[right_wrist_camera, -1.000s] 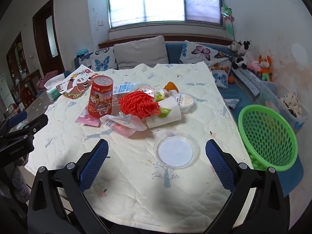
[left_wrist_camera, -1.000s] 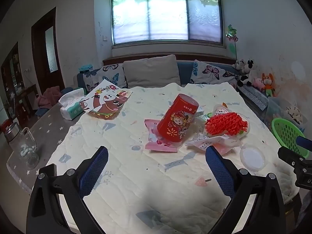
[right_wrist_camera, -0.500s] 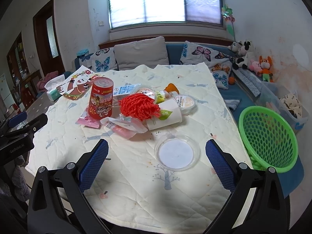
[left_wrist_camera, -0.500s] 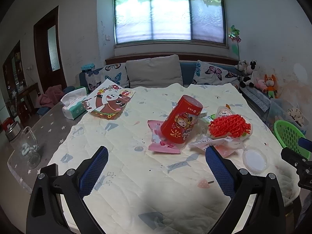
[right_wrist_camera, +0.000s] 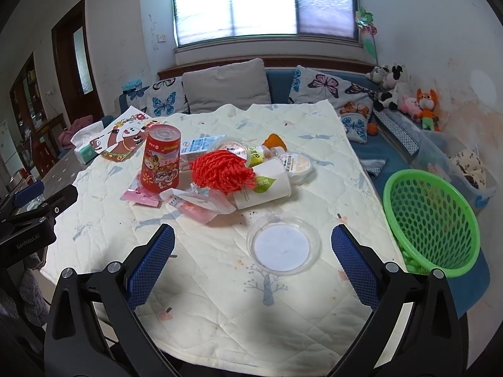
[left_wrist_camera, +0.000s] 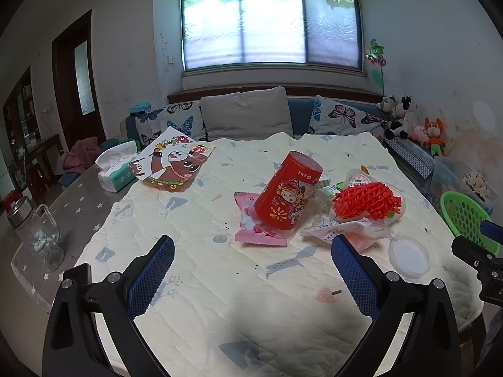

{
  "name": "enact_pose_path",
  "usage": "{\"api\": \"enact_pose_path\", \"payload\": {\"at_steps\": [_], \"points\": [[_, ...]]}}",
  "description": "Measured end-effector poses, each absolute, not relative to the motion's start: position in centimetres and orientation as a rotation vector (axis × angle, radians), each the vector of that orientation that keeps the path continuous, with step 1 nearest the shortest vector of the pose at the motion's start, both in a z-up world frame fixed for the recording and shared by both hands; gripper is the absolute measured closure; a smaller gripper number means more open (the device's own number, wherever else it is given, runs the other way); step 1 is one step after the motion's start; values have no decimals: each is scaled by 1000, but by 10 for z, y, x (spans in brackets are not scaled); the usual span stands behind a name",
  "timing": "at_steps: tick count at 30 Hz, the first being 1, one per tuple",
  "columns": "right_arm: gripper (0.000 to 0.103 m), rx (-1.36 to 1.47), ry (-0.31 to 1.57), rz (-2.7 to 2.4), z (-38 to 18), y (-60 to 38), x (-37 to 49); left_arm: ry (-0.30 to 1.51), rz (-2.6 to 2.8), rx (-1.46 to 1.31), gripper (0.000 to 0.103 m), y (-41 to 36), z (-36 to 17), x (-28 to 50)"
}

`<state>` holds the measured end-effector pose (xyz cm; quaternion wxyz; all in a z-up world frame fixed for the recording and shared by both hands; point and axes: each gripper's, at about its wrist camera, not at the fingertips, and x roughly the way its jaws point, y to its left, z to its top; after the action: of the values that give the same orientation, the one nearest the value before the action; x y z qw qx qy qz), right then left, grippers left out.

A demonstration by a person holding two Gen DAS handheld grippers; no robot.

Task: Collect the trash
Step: 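Move both tools toward the red can and red mesh bag on the table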

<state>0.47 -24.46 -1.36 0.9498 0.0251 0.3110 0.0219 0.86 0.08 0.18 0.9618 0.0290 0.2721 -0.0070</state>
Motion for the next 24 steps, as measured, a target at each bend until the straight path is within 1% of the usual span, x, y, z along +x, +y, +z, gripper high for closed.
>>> {"api": "enact_pose_path", "payload": {"at_steps": [24], "points": [[4,62,643,31,-19,-250,2,575,-38,56,6,-12,-7,9]]}}
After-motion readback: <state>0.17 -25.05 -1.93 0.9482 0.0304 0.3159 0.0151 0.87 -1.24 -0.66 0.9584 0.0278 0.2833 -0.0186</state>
